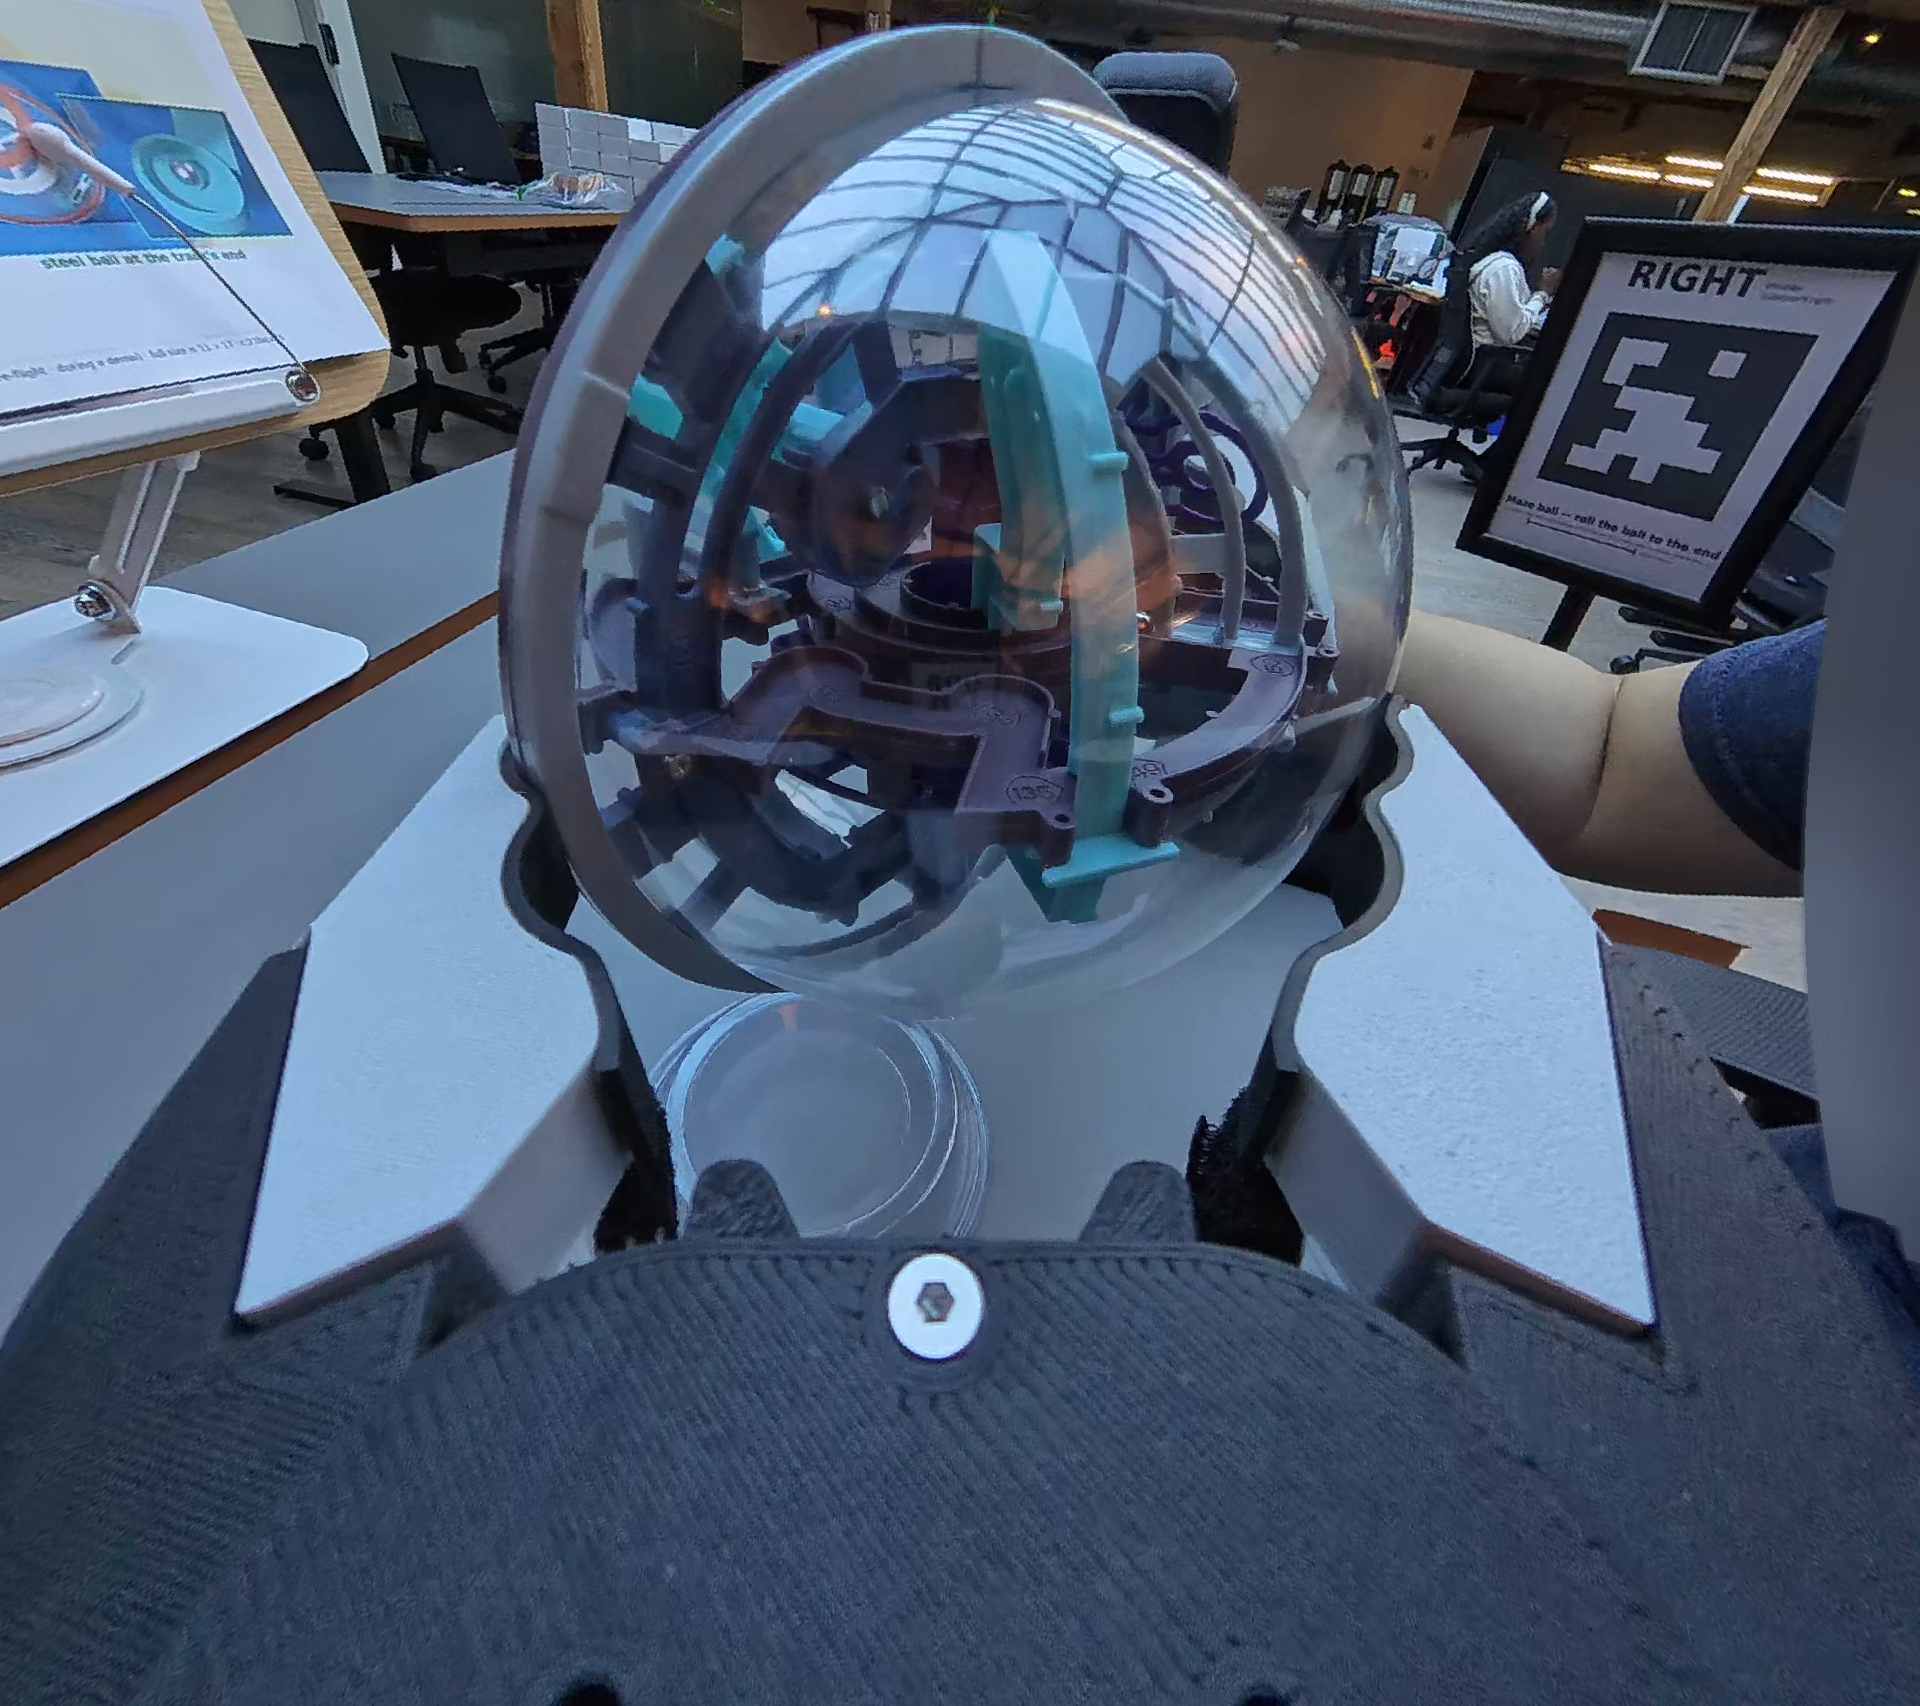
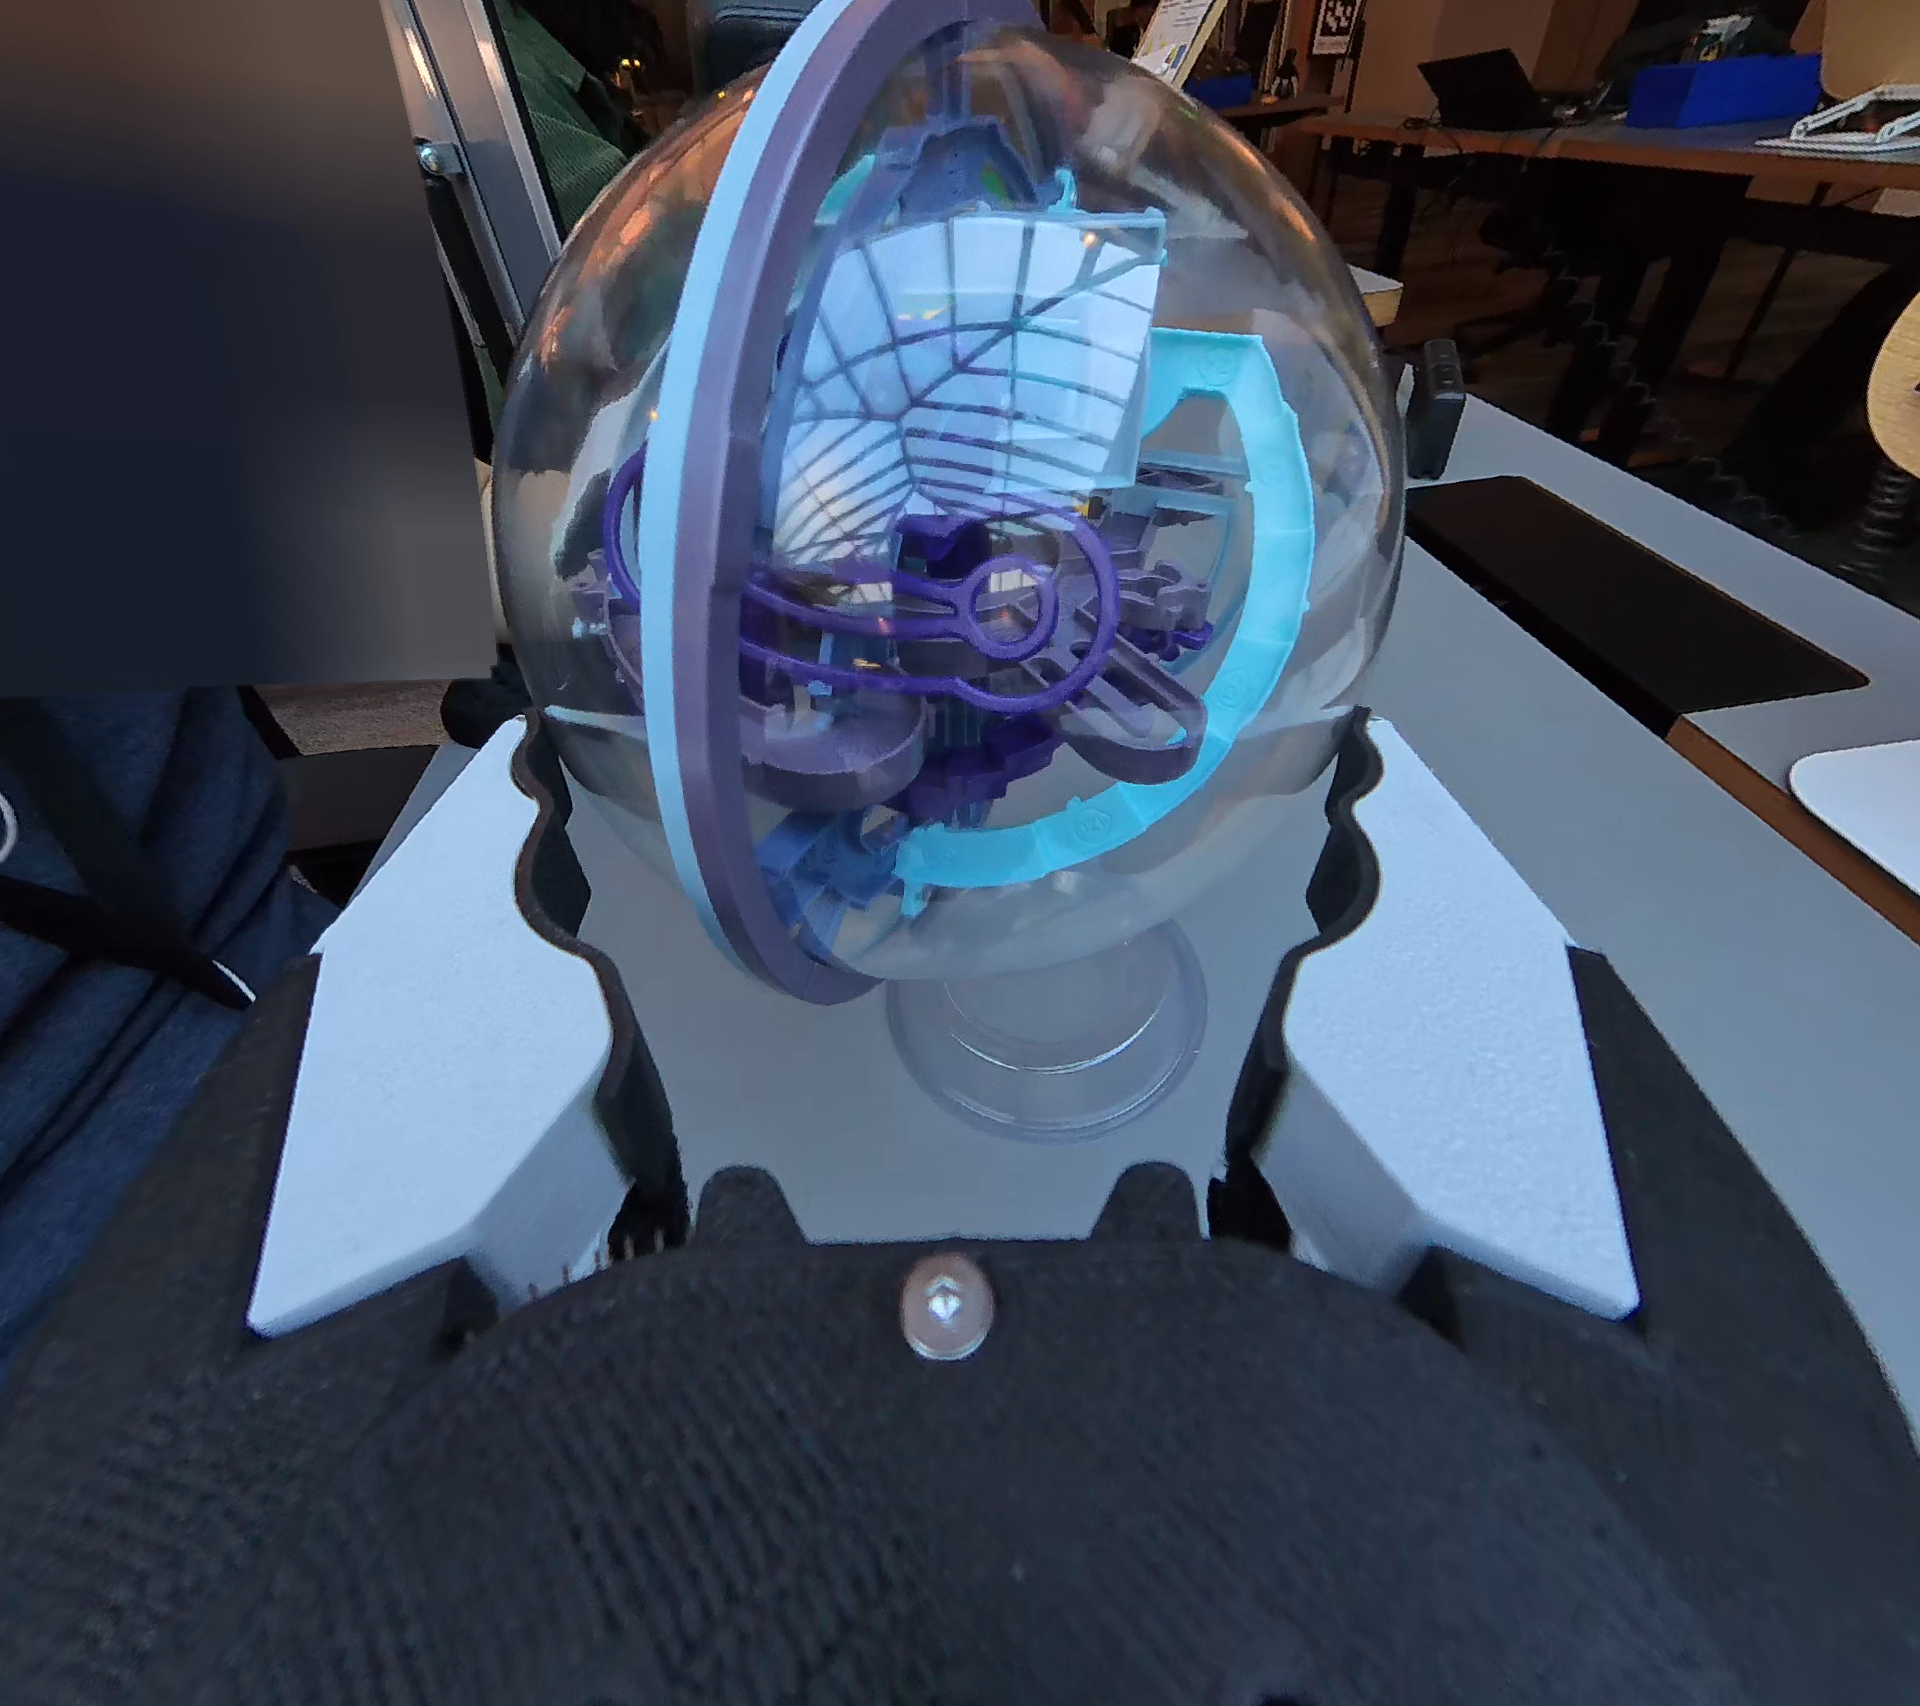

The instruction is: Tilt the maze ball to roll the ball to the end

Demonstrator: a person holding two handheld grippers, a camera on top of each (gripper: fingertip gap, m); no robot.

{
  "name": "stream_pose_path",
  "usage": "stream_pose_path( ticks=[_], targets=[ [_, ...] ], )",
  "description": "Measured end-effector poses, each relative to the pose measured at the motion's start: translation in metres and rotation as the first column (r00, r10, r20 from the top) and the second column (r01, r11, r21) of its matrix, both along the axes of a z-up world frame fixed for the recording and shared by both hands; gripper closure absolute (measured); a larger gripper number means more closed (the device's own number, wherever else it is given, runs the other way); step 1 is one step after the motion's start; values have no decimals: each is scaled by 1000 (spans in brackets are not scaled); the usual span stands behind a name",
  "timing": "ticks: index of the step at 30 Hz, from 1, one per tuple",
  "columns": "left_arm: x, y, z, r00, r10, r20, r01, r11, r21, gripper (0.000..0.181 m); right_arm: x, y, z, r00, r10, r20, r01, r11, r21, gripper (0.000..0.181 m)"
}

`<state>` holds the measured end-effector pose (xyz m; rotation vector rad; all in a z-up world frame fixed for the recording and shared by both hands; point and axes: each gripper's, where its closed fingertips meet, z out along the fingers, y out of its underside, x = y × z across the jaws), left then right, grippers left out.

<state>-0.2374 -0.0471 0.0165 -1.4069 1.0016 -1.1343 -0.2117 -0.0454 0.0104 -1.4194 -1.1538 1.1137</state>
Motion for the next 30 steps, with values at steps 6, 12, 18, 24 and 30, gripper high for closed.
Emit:
stream_pose_path(
  ticks=[6,12,18,24,30],
  targets=[
    [-2,0,2,1000,5,-9,-5,1000,21,33,-3,0,-3,1000,5,3,-5,1000,-3,38],
    [-4,1,5,1000,12,-12,-12,999,35,33,-5,0,-6,1000,11,3,-11,1000,-14,38],
    [-5,1,6,1000,17,-18,-16,999,48,33,-5,0,-8,1000,17,6,-17,1000,-15,38],
    [-6,0,9,999,23,-26,-21,998,67,33,-7,-1,-11,1000,26,11,-25,999,-20,38],
    [-8,0,11,999,28,-30,-26,996,85,33,-10,-2,-14,999,35,14,-34,999,-28,38]
  ],
)
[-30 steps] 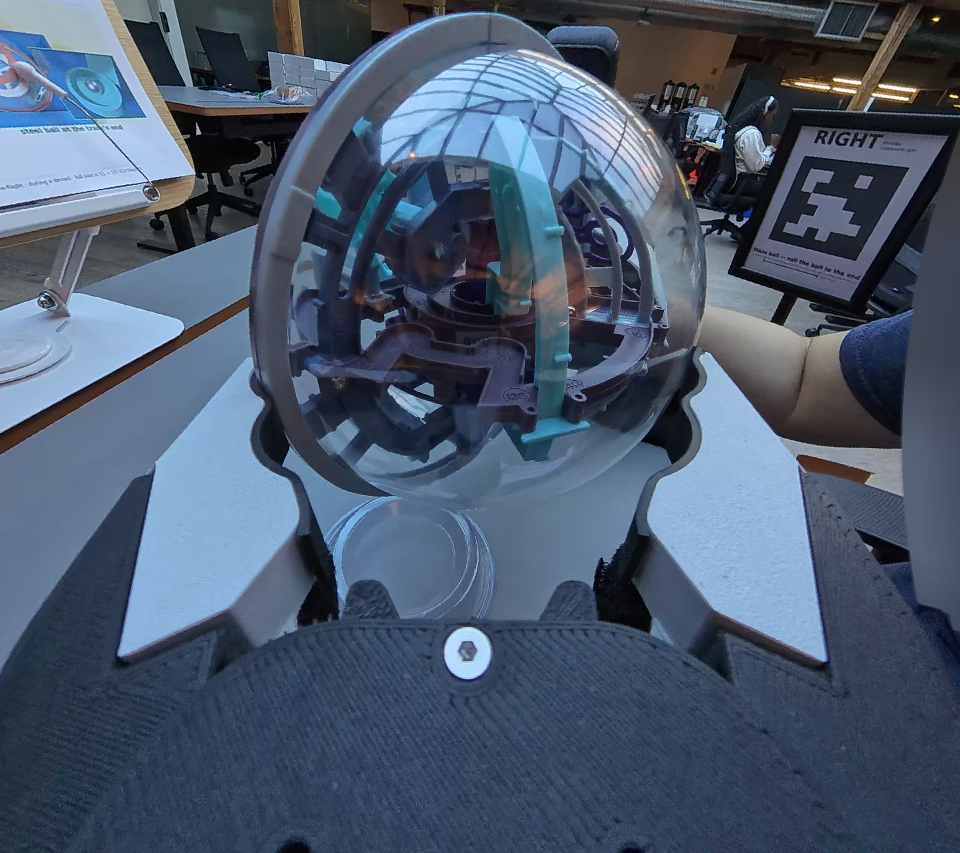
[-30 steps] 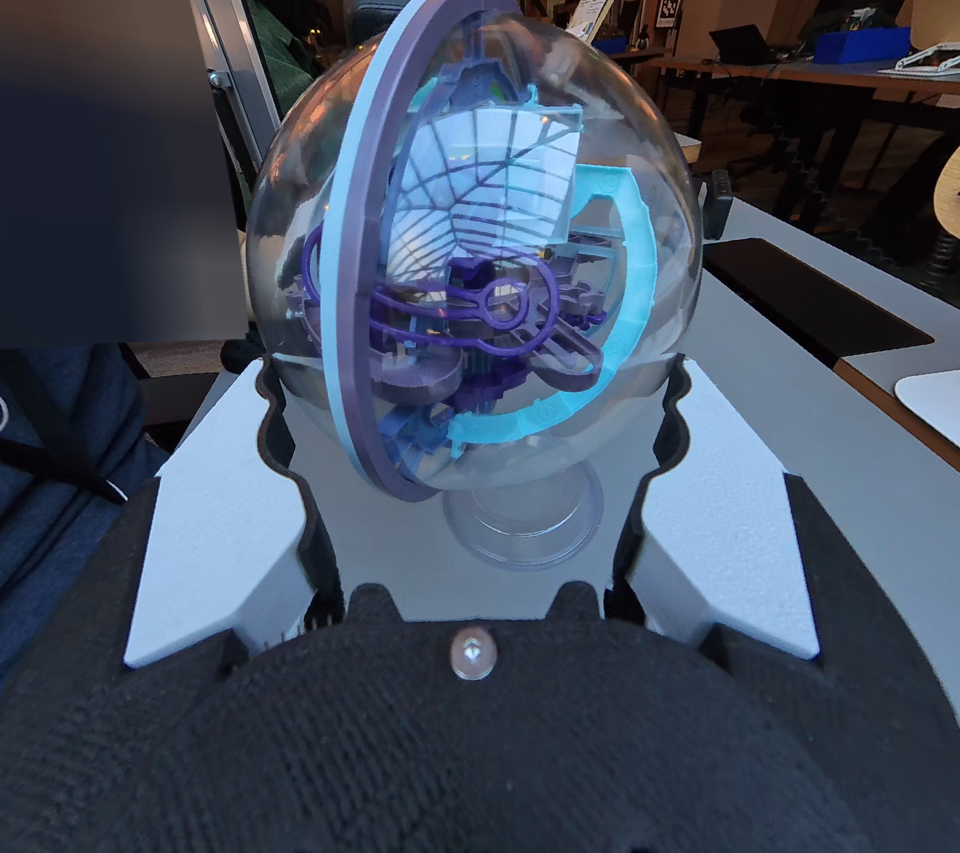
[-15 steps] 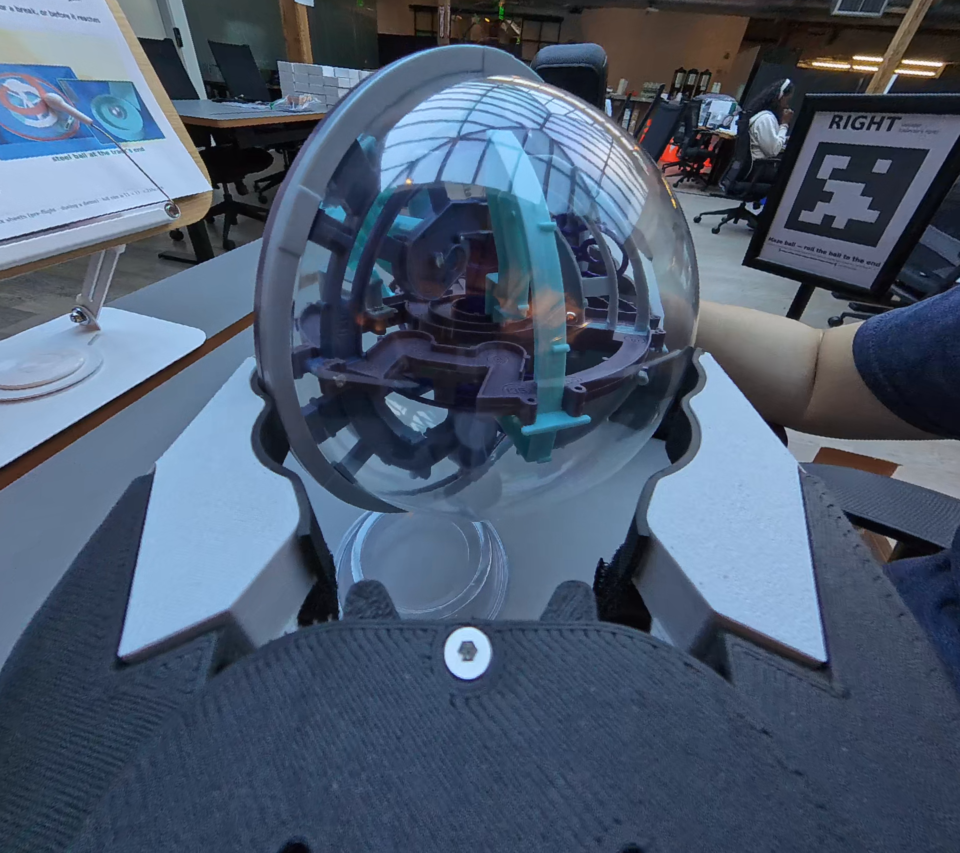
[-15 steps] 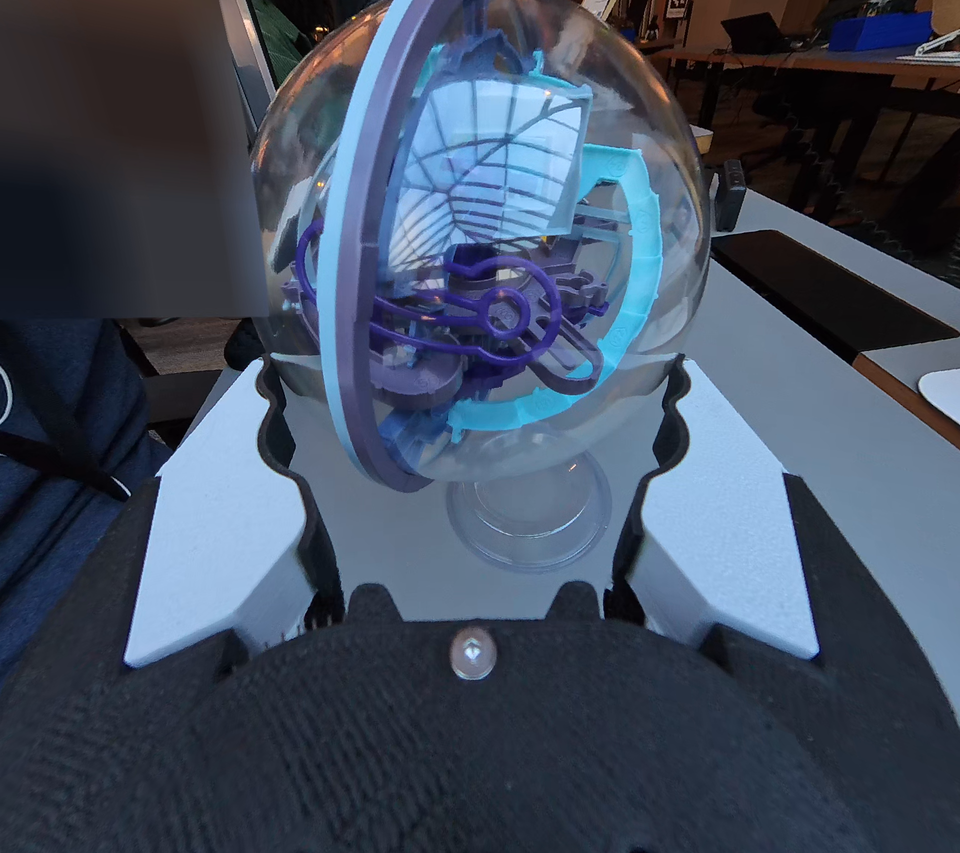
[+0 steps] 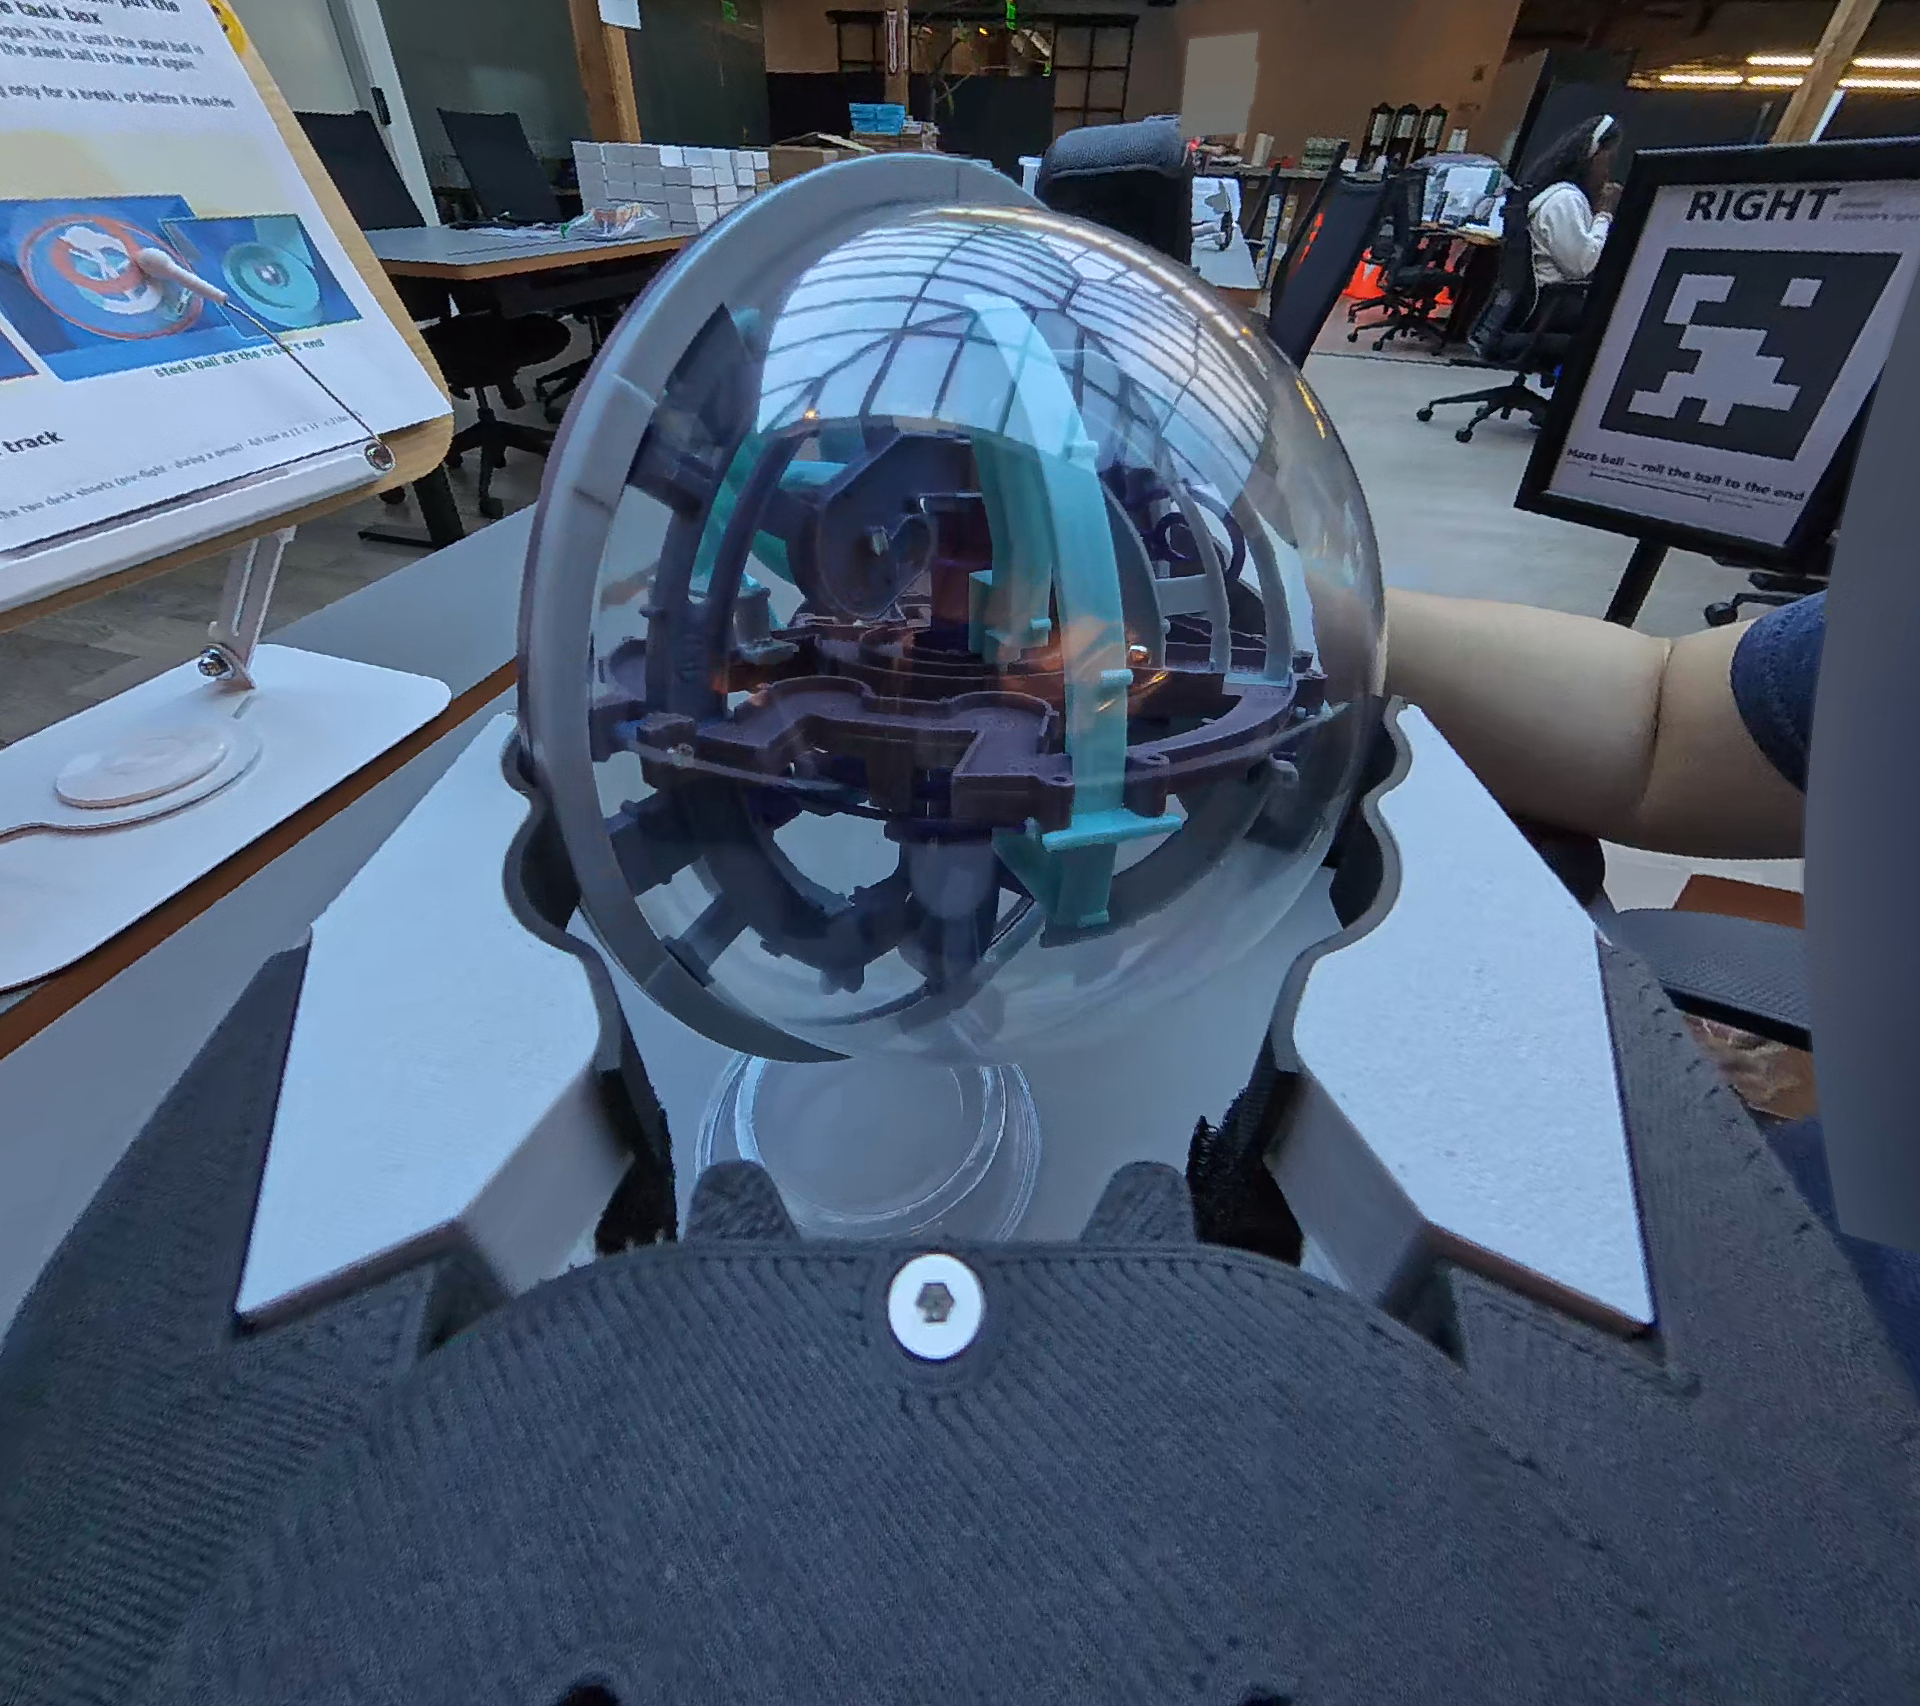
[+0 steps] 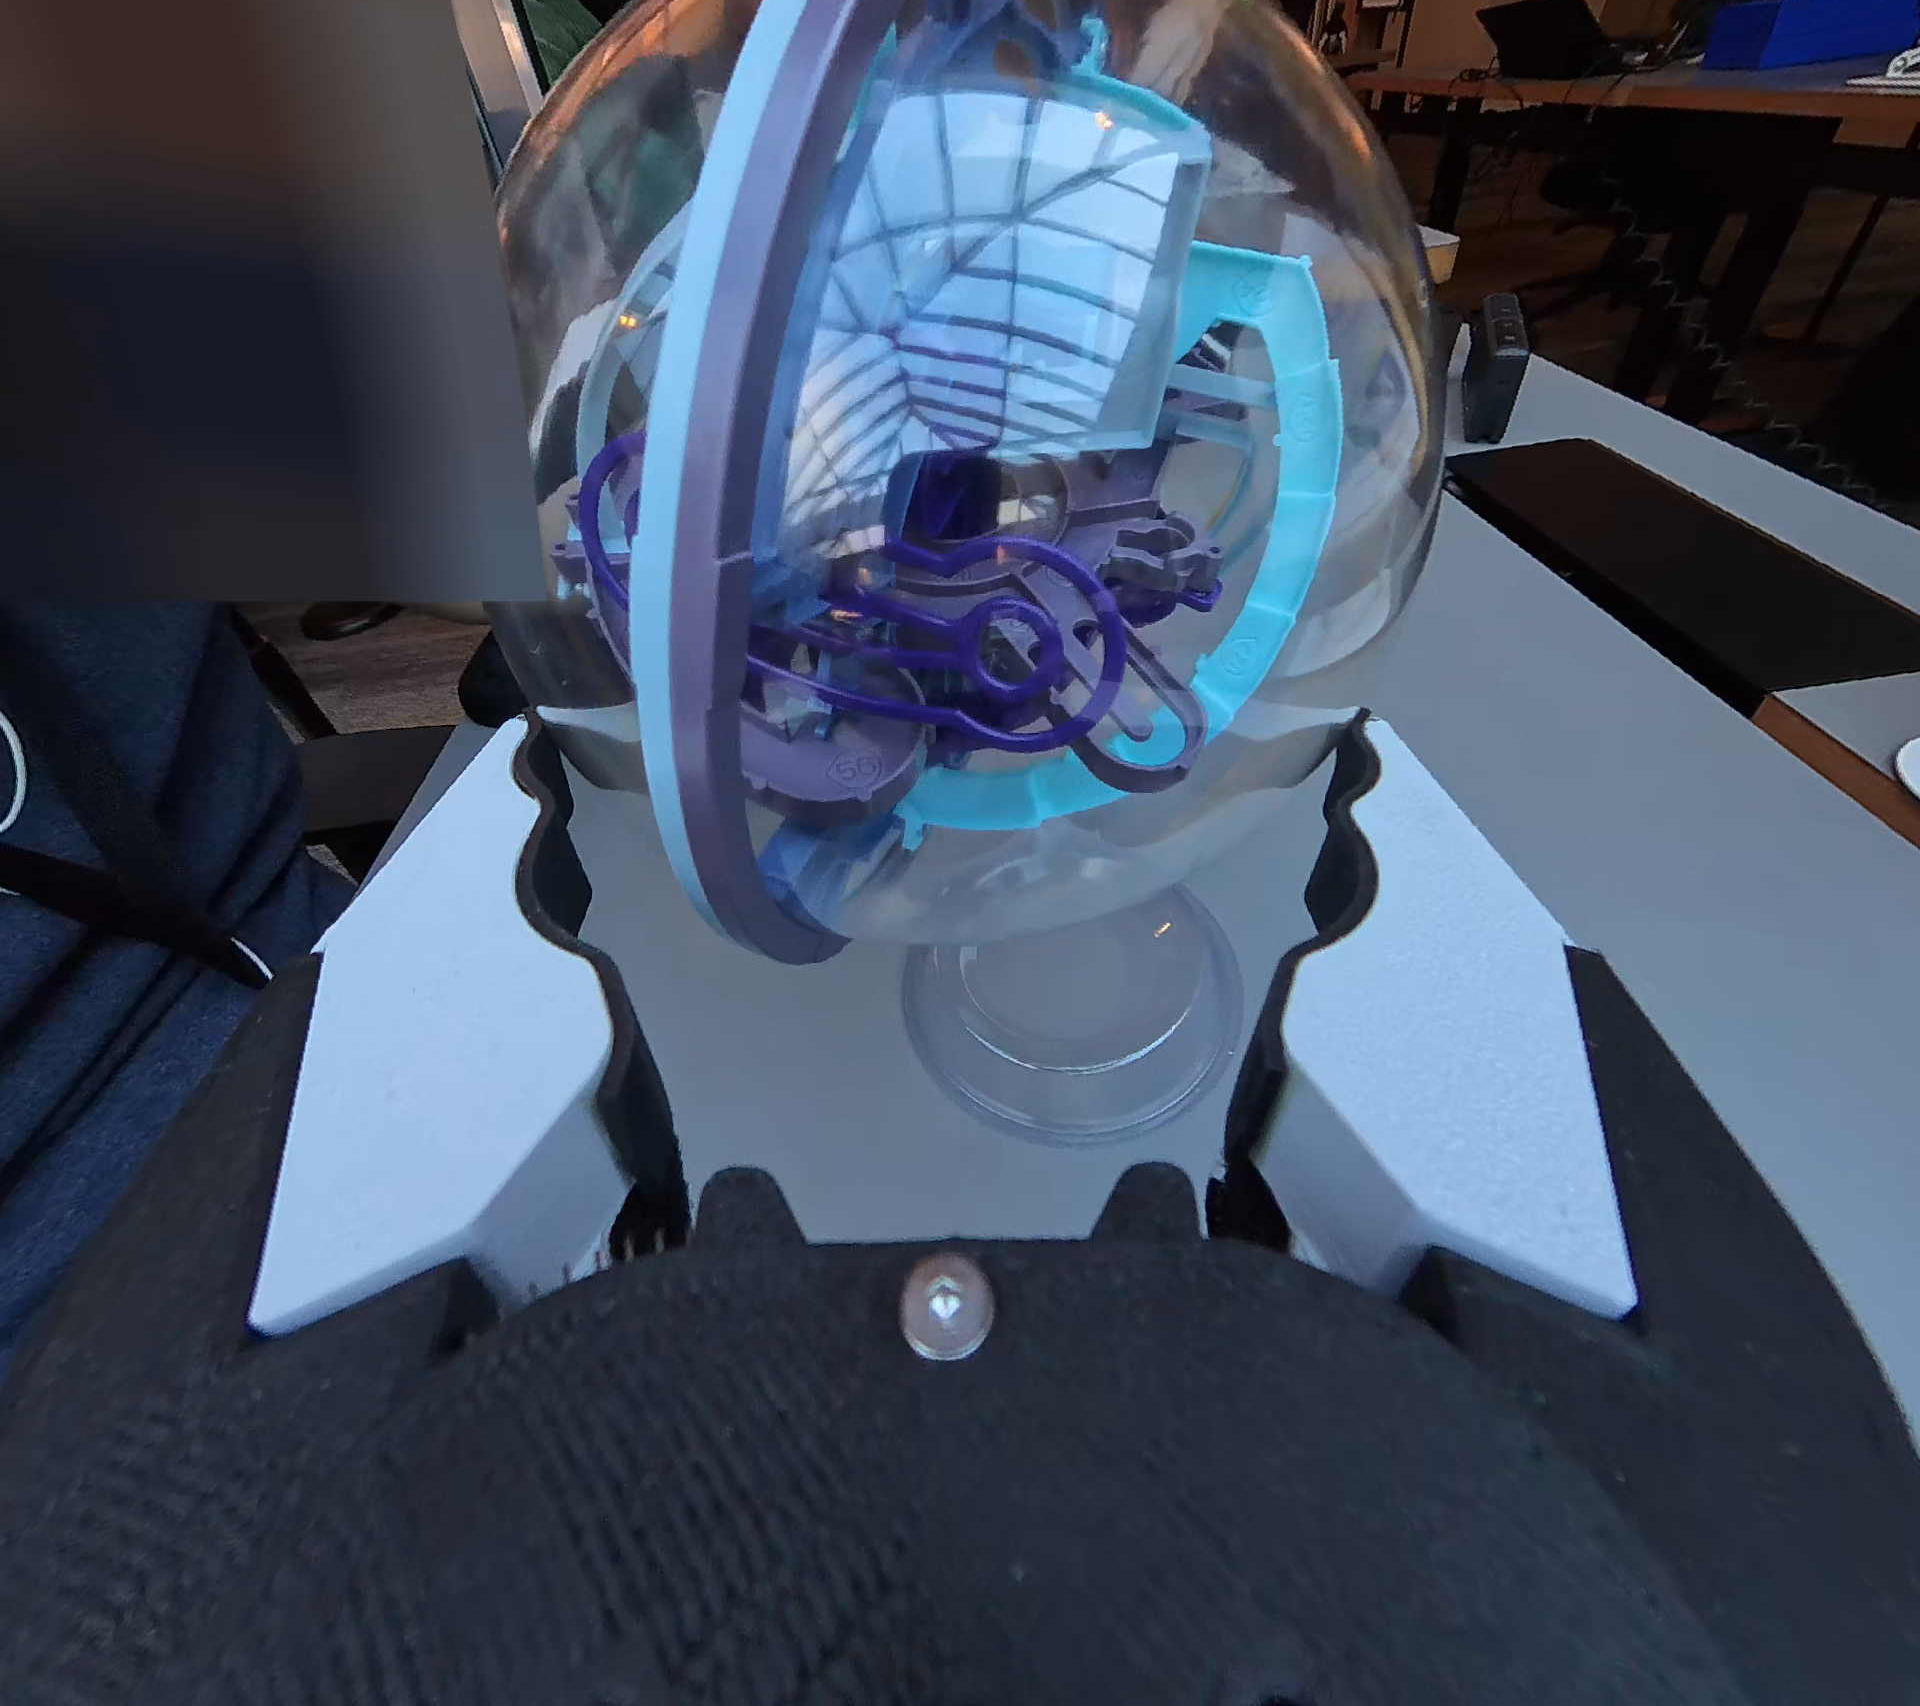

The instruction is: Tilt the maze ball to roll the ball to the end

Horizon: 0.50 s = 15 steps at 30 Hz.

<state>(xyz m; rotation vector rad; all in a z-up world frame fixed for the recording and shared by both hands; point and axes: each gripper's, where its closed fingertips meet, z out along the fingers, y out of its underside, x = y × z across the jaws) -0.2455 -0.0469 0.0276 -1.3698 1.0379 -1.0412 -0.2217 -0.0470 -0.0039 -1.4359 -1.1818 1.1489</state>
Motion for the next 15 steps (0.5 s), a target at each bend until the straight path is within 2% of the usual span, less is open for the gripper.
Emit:
stream_pose_path(
  ticks=[15],
  targets=[
    [-3,-2,2,1000,1,-31,1,998,68,33,-7,-3,-18,998,26,60,-25,1000,-5,38]
  ],
)
